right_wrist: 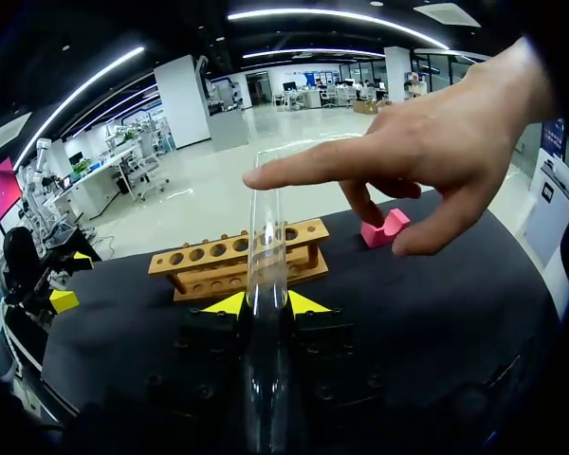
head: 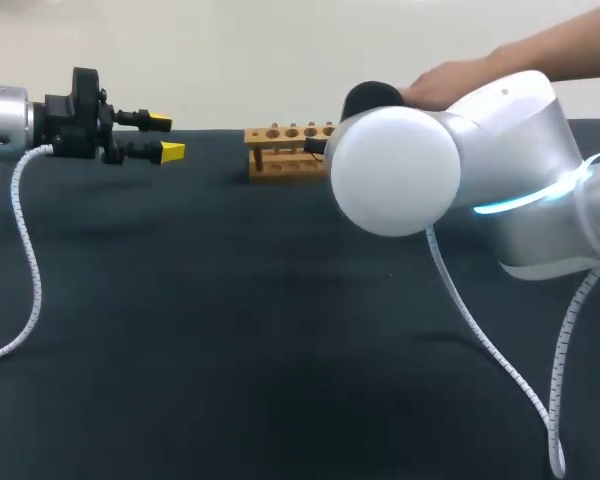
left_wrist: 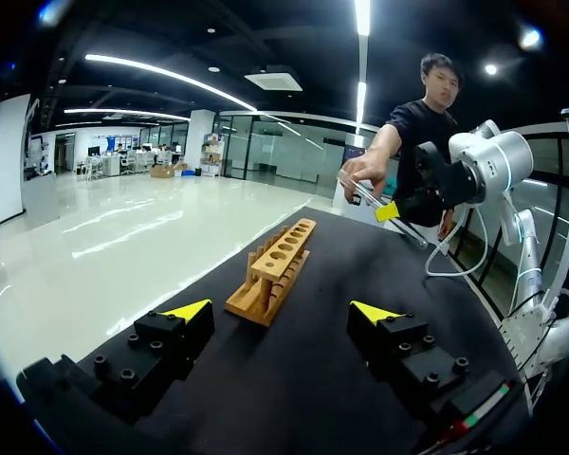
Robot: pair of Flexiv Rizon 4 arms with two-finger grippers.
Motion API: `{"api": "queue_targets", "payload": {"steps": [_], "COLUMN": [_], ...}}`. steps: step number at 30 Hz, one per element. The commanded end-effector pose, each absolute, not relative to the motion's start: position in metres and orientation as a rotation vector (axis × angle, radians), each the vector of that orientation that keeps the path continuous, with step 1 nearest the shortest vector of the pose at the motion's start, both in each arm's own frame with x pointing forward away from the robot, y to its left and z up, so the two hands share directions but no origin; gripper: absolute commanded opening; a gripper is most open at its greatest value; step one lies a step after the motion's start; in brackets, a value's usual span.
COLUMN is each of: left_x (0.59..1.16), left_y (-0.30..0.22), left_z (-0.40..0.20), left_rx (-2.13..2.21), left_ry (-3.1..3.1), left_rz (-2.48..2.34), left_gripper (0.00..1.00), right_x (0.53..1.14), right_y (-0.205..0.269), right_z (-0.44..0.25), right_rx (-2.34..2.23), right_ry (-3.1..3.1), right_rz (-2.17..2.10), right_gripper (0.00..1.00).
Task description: Grasp the test tube, adjust it, and insert it.
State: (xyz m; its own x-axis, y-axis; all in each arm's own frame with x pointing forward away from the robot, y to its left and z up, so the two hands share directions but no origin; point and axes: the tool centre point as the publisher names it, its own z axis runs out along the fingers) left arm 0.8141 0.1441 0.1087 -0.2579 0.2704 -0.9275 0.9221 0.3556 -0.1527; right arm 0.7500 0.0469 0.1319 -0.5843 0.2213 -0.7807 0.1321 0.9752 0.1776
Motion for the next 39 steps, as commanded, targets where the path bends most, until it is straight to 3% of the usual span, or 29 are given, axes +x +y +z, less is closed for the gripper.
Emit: {"api": "queue_targets", "payload": {"steps": [1,39], "left_x": [0.814,0.814], "left_y": [0.145,0.145], "left_z": [0.107,0.107], "left_rx": [1.061,1.061], "left_ry": [1.734,1.734], "left_rz": [-0.932,-0.932], "left_gripper": [1.00,1.00], "right_x": [0.749,0.805], "right_y": [0.047,0.059], "right_z": [0.132,0.069], "right_rx": [0.245,0.017], "right_ry": [2.197,2.301], "right_rz": [0.127,-0.005], "right_gripper": [0.00,0.00]}}
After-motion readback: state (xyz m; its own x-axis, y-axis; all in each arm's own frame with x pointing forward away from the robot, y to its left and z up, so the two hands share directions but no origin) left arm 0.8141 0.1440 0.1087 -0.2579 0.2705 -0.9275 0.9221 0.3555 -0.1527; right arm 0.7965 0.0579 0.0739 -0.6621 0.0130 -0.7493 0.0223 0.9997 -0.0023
